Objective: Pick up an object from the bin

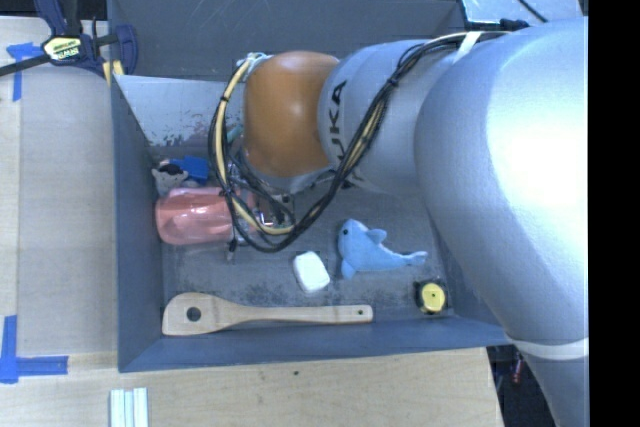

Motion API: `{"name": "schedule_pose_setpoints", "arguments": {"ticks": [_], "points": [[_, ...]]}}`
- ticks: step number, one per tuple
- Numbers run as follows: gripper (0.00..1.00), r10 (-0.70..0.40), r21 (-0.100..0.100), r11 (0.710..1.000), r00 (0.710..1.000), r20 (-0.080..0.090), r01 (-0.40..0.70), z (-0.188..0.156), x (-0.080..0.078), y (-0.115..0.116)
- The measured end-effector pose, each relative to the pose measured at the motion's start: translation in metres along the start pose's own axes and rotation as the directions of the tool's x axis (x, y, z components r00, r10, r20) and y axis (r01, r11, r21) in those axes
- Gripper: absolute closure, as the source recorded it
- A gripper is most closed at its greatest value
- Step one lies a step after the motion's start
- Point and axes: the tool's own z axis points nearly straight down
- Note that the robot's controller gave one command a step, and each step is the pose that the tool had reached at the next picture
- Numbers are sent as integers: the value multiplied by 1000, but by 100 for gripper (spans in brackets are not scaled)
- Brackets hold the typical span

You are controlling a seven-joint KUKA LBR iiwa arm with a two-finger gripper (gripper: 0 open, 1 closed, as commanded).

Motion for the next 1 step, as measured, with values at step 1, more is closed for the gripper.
{"name": "schedule_pose_setpoints", "arguments": {"ticks": [1], "points": [[0,-92,1,996,996,13,92,-68,-7,2]]}}
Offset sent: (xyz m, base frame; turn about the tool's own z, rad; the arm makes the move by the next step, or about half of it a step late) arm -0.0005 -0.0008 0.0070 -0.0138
